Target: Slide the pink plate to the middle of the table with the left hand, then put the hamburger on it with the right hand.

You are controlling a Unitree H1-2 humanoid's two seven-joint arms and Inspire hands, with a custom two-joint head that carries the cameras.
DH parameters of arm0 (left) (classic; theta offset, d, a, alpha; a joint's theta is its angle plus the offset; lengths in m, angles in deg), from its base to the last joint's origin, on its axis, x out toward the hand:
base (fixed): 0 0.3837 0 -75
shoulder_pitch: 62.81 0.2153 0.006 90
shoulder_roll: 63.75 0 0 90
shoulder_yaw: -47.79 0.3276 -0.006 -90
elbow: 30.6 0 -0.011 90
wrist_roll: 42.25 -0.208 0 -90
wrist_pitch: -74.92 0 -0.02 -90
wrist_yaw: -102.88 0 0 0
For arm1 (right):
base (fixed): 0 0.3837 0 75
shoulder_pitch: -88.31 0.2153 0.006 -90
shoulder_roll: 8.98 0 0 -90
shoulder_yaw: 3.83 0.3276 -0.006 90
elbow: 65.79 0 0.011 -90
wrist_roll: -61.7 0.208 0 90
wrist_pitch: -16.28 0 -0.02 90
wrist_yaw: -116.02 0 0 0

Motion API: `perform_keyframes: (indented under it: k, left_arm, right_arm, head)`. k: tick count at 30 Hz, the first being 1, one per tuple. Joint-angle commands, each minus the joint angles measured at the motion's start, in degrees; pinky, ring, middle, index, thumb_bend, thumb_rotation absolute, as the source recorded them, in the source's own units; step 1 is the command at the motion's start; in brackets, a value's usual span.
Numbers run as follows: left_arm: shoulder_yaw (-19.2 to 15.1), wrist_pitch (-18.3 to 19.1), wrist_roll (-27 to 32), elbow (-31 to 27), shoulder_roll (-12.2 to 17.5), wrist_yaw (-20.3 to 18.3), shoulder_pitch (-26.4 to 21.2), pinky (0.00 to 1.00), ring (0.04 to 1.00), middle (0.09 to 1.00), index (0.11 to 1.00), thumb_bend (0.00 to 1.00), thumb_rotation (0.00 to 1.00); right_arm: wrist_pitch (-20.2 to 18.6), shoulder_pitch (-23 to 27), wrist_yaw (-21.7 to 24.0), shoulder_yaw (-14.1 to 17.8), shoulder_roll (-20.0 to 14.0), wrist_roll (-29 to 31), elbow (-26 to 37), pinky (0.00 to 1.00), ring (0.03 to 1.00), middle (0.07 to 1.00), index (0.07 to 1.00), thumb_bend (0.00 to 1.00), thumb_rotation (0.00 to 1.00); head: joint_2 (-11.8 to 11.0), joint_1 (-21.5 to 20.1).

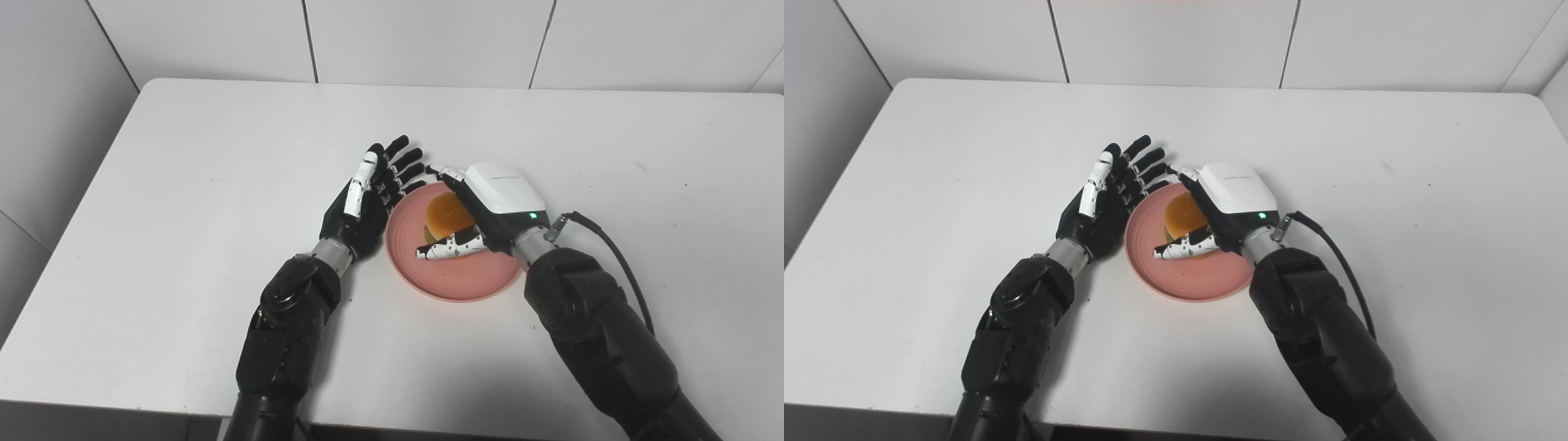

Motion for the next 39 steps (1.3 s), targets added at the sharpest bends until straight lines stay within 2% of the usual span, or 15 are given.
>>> perform_keyframes:
  k: [1, 5, 8, 9, 14, 16, 19, 22, 25, 27, 29, 31, 32, 34, 39]
  left_arm:
    - [-0.2, 4.4, -0.6, 2.1, 0.4, 1.1, 2.3, 0.88, 0.918, 0.907, 0.918, 0.39, 1.00]
    - [-0.2, 4.1, -0.7, 2.3, 0.6, 0.7, 2.3, 0.88, 0.923, 0.912, 0.920, 0.39, 1.00]
    - [-0.4, 3.8, -0.4, 2.6, 0.6, 0.5, 2.3, 0.89, 0.929, 0.916, 0.916, 0.40, 1.00]
    - [-0.6, 3.9, -0.4, 2.5, 0.5, 0.6, 2.4, 0.90, 0.930, 0.917, 0.913, 0.40, 1.00]
    - [-0.8, 3.3, -0.8, 3.0, 0.5, 0.5, 2.2, 0.90, 0.923, 0.917, 0.906, 0.41, 1.00]
    - [-1.1, 3.0, -0.6, 3.2, 0.4, 0.5, 2.2, 0.90, 0.918, 0.912, 0.895, 0.41, 1.00]
    - [-1.2, 2.0, -1.0, 3.3, 0.7, 0.2, 2.4, 0.90, 0.909, 0.906, 0.891, 0.41, 1.00]
    - [-1.2, 0.4, -2.2, 3.3, 1.0, 0.5, 2.6, 0.90, 0.904, 0.911, 0.908, 0.39, 1.00]
    - [-0.2, -4.1, -5.2, 3.0, 1.9, 0.2, 3.3, 0.95, 0.939, 0.942, 0.939, 0.39, 1.00]
    - [0.5, -6.7, -7.1, 2.7, 2.5, -0.1, 3.8, 0.99, 0.988, 0.988, 0.988, 0.40, 1.00]
    - [1.0, -8.6, -8.6, 2.1, 3.2, 0.0, 4.4, 1.00, 0.997, 0.997, 0.997, 0.40, 1.00]
    - [1.5, -10.4, -10.3, 1.4, 3.9, 0.0, 5.1, 1.00, 1.000, 1.000, 1.000, 0.42, 1.00]
    - [1.7, -11.9, -11.5, 1.0, 4.2, 0.3, 5.7, 1.00, 1.000, 1.000, 1.000, 0.42, 1.00]
    - [2.4, -14.7, -14.5, 0.3, 5.0, 1.0, 6.6, 1.00, 1.000, 1.000, 1.000, 0.39, 1.00]
    - [3.8, -19.3, -19.8, -0.4, 7.1, 1.3, 8.2, 1.00, 1.000, 1.000, 1.000, 0.39, 1.00]
  right_arm:
    - [2.5, 2.4, -0.2, 0.6, -0.1, -0.4, 2.6, 0.58, 0.741, 0.835, 0.890, 0.85, 0.52]
    - [2.3, 2.4, 0.4, 0.8, -0.2, -0.6, 3.3, 0.59, 0.739, 0.834, 0.894, 0.86, 0.53]
    - [1.7, 2.4, 1.5, 1.3, -0.2, -0.8, 4.7, 0.61, 0.748, 0.854, 0.916, 0.88, 0.62]
    - [1.7, 2.3, 1.5, 1.6, -0.2, -0.6, 5.1, 0.63, 0.772, 0.871, 0.930, 0.90, 0.66]
    - [3.1, 1.7, 0.5, 3.3, -0.4, 1.0, 7.0, 0.72, 0.857, 0.918, 0.968, 0.95, 0.71]
    - [4.5, 1.0, -1.1, 5.1, -0.5, 3.4, 8.0, 0.75, 0.889, 0.936, 0.979, 0.97, 0.73]
    - [7.3, -0.4, -4.1, 8.6, -0.4, 8.6, 8.9, 0.83, 0.945, 0.984, 0.997, 0.96, 0.82]
    - [7.5, -1.9, -5.4, 11.8, 0.1, 12.1, 9.6, 0.77, 0.951, 0.999, 1.000, 0.93, 0.94]
    - [9.2, -5.0, -9.5, 16.3, 0.9, 17.1, 8.6, 0.74, 0.947, 1.000, 1.000, 0.91, 0.99]
    - [10.5, -6.9, -11.7, 18.3, 1.4, 19.6, 7.9, 0.76, 0.951, 1.000, 1.000, 0.92, 1.00]
    - [12.0, -8.6, -14.0, 19.6, 2.0, 21.4, 7.4, 0.80, 0.963, 1.000, 1.000, 0.90, 1.00]
    - [13.8, -10.2, -16.8, 20.7, 2.8, 23.0, 6.8, 0.88, 0.977, 1.000, 0.999, 0.79, 1.00]
    - [14.9, -11.3, -18.4, 21.5, 3.2, 24.1, 6.4, 0.88, 0.978, 1.000, 0.999, 0.78, 1.00]
    - [16.7, -13.0, -20.6, 22.9, 4.1, 26.3, 5.7, 0.91, 0.987, 1.000, 0.997, 0.70, 1.00]
    - [19.5, -15.7, -22.8, 24.1, 4.8, 29.2, 4.4, 0.94, 0.985, 1.000, 0.987, 0.58, 1.00]
  head:
    - [0.0, 0.1]
    - [0.0, -0.1]
    - [-0.2, -0.3]
    - [-0.2, -0.3]
    - [-0.5, -0.6]
    - [-0.6, -0.7]
    - [-0.9, -0.9]
    - [-1.1, -1.1]
    - [-1.5, -1.7]
    - [-1.6, -2.1]
    - [-1.6, -2.5]
    - [-1.6, -2.8]
    - [-1.6, -2.9]
    - [-1.6, -3.3]
    - [-1.6, -4.5]
